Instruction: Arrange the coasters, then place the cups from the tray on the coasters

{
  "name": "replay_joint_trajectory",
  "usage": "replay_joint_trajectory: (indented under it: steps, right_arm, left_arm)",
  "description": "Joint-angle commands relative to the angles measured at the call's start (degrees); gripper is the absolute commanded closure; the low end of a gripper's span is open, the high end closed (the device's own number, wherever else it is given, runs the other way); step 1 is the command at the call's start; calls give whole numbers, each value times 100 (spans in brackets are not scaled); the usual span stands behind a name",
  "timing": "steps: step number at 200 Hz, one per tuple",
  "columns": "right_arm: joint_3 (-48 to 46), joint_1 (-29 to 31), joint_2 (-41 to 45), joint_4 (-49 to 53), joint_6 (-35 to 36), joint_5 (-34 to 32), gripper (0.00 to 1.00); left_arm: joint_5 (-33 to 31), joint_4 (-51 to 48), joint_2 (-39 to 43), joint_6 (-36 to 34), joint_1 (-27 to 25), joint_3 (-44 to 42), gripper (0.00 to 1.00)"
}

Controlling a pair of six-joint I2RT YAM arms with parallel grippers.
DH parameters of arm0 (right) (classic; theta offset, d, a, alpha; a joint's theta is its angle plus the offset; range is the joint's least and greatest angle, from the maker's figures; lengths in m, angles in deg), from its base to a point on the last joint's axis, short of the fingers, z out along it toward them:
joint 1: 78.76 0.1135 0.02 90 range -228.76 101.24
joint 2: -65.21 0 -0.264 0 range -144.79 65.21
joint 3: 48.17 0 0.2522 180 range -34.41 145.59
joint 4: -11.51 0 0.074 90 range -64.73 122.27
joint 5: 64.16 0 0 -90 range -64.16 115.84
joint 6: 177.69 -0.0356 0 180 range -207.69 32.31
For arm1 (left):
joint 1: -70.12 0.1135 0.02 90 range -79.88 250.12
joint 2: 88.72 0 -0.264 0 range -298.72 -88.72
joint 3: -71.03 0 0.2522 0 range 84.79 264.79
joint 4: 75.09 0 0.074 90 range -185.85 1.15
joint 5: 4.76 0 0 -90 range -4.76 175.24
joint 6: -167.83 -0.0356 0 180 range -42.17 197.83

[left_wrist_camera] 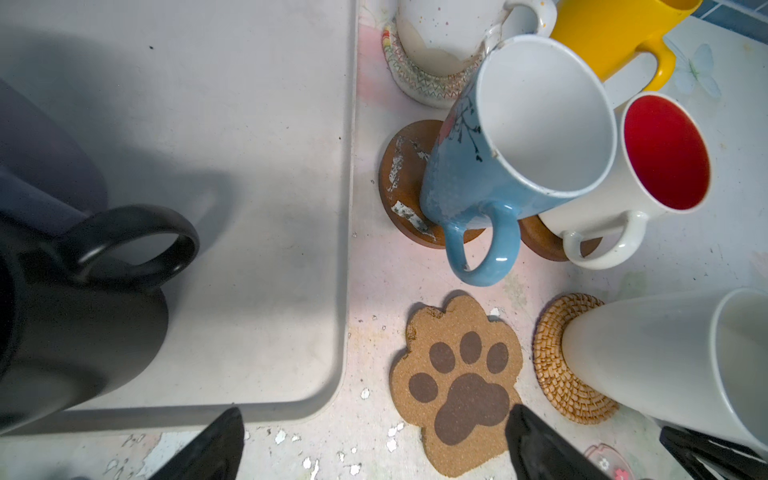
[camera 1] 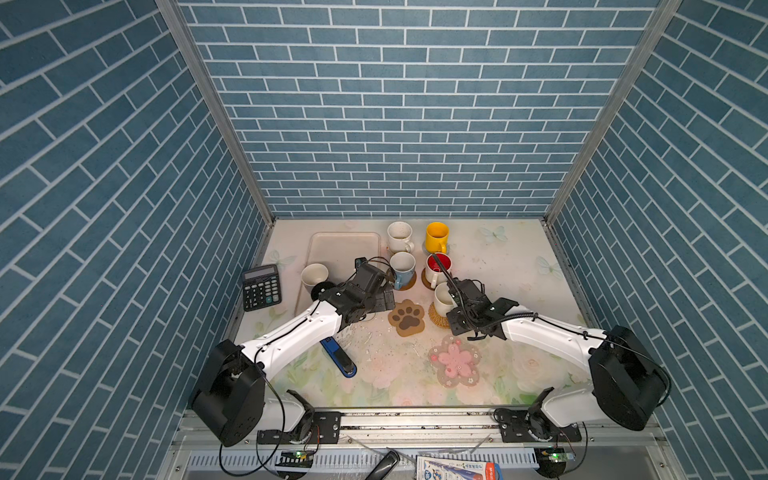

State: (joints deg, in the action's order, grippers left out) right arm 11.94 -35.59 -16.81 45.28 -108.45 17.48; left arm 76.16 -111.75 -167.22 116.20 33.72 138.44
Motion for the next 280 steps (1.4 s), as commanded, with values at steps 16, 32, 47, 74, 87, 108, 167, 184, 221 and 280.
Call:
replay_joint_trajectory:
  steps: [16, 32, 47, 74, 87, 108, 167, 184, 221, 280]
  right_arm:
    - [-173, -20, 2, -276, -131, -86, 91]
    - [-213, -21, 41, -269, -131, -53, 83]
    - [-246, -20, 80, -266, -134, -35, 75]
    - [-262, -20, 179, -242, -140, -22, 59]
    - [-250, -20, 232, -206, -140, -12, 54]
    - [-240, -22, 355, -164, -140, -16, 47]
    - [-300, -27, 1023, -90, -113, 11, 41]
    - [-373, -20, 1387, -139, -75, -32, 40]
    - [-335, -16, 1848, -104, 53, 21, 39]
    - [38, -20, 1776, -169, 154, 260, 38]
  left_arm:
    - [-504, -683, -23, 30, -25, 323, 1]
    - [-695, -879, -14, 114, -16, 383, 1]
    - [-876, -965, 80, 217, -16, 353, 1]
    - [-1020, -1073, 154, 333, 17, 404, 1]
    - [-1034, -1163, 95, 346, 54, 514, 1]
    - [-993, -1246, -37, 224, 126, 730, 1]
    - [-675, -1565, -687, -191, 699, 1700, 15]
    - [-596, -1579, -949, -286, 847, 1988, 27]
    - [-364, -1628, -1597, -424, 1172, 2528, 69]
    - [-220, -1870, -2314, -654, 1682, 3094, 100]
